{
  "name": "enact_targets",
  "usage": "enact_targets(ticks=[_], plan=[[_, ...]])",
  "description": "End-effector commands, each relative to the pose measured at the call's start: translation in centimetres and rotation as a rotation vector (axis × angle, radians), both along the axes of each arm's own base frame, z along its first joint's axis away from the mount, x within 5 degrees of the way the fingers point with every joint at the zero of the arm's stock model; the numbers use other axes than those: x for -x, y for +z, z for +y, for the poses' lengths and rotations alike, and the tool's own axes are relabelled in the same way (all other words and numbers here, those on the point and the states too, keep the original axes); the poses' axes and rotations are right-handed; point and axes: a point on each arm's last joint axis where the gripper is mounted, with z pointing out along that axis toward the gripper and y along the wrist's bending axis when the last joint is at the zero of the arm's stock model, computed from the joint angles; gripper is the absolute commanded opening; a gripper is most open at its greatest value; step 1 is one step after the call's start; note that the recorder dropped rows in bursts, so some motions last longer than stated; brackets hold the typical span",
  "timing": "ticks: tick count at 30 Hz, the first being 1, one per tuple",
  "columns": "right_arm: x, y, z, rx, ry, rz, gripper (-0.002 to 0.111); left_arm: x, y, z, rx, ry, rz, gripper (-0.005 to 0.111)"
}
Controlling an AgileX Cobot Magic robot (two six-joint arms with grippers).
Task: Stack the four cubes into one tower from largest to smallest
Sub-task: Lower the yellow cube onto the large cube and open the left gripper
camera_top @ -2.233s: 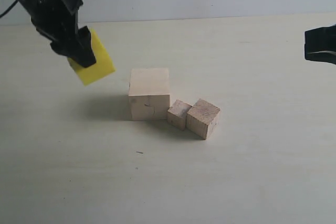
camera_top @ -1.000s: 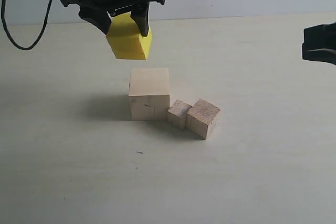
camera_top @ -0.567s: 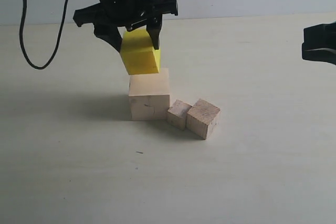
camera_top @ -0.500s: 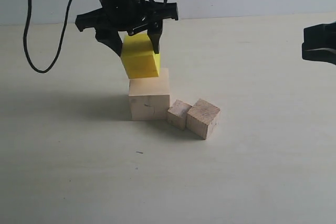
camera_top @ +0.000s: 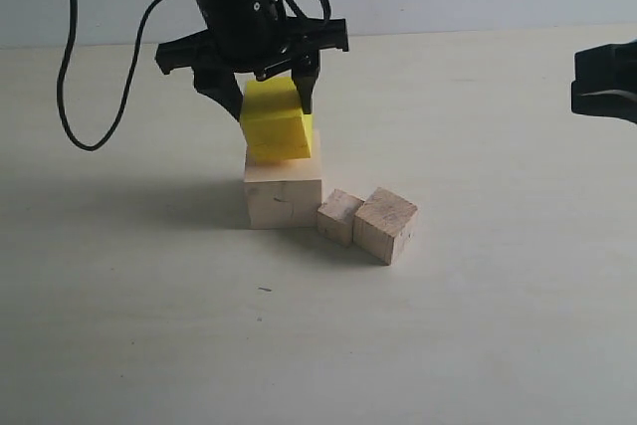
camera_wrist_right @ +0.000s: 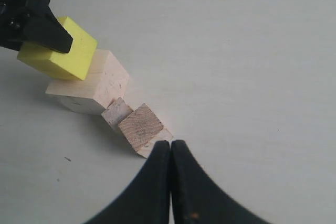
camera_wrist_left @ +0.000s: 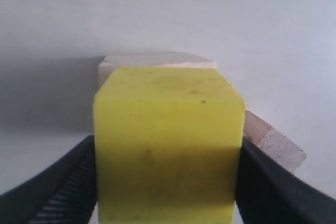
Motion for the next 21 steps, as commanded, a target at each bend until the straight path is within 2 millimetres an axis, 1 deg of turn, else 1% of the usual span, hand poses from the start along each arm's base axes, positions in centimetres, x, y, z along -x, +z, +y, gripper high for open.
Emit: enact_targets(ticks=[1, 21], plan=[[-0.09, 0.26, 0.15, -0.008, 0.005, -0.011, 0.000, 0.53, 0.40, -0.80, 0.017, -0.007, -0.003, 0.000], [-0.09, 0.26, 0.15, 0.008, 0.021, -0.019, 0.000, 0.33, 0.38, -0.53, -0.007, 0.038, -0.018, 0.000]])
